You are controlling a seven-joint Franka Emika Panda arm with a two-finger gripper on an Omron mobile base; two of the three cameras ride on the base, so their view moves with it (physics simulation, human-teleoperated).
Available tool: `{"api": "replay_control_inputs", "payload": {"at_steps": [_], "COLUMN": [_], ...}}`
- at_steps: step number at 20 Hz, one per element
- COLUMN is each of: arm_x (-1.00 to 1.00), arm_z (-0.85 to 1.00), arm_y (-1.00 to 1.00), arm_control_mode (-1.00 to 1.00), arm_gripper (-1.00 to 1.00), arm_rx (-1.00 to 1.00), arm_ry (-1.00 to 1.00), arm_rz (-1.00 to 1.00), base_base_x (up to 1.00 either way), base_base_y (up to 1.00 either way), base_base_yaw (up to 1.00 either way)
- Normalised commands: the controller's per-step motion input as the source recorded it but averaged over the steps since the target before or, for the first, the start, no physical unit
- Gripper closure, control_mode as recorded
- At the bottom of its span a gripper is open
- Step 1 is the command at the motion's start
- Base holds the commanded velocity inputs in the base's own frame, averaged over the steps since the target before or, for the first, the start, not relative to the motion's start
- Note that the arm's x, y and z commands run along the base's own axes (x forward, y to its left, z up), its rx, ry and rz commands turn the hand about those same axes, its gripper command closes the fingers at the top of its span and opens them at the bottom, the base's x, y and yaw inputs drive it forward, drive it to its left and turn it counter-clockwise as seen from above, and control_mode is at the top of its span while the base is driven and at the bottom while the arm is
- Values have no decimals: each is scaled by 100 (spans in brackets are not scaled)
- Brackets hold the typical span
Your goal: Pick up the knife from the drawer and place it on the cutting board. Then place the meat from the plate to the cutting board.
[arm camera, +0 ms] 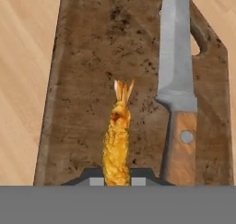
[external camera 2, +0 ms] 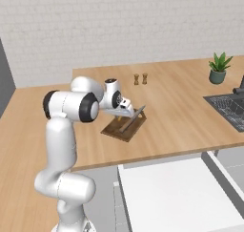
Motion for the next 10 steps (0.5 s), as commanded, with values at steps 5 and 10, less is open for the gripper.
{"api": "replay_control_inputs", "payload": {"at_steps": [5, 10], "arm_x": [27, 5], "arm_z": [-23, -8], "arm_y": [-21, 0], "arm_control_mode": [-100, -100], "arm_gripper": [-100, -100], "arm_rx": [0, 0], "arm_ry": [0, 0], "arm_rz": [-1, 0], "base_base_x": [0, 0], "base_base_y": [0, 0], "base_base_yaw": [0, 0]}}
